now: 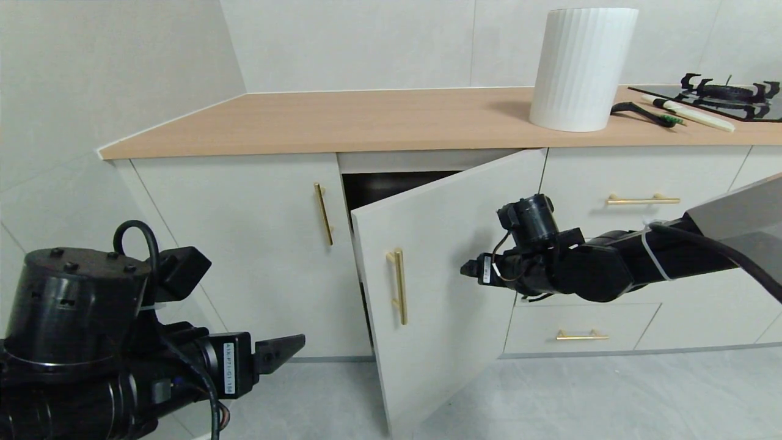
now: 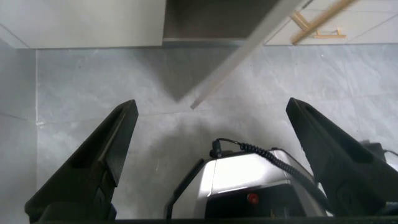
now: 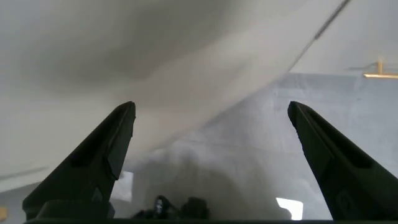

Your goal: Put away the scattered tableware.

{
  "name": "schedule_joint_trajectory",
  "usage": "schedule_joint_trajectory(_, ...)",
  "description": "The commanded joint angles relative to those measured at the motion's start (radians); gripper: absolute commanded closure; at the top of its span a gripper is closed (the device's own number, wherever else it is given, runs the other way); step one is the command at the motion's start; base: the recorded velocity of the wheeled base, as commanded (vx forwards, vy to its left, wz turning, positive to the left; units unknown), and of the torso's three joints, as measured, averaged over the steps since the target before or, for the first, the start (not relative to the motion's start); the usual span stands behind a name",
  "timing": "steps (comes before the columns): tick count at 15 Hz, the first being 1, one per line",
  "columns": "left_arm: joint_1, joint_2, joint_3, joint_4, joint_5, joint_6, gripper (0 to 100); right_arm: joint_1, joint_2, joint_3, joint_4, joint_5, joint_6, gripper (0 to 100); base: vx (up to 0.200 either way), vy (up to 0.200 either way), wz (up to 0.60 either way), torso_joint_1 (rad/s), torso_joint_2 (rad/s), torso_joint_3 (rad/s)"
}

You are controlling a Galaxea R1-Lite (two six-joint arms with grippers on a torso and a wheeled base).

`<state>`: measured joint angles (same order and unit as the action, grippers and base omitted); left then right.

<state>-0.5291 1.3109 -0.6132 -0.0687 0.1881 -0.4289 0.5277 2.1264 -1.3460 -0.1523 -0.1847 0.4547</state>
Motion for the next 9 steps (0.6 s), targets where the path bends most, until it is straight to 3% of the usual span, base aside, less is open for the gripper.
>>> schedule_joint_trajectory(1, 0.000, 0.004, 0.000, 0.000, 0.001, -0.001, 0, 0.005, 0.018, -0.001, -0.029, 0.001, 0.019, 0, 0.000, 0.000, 0.00, 0.000, 0.00, 0.000)
schedule_joint_trajectory(9, 0.001, 0.005, 0.000, 0.000, 0.001, -0.002, 0, 0.017, 0.147, -0.159, -0.082, 0.005, 0.242, 0, 0.000, 0.000, 0.00, 0.000, 0.00, 0.000)
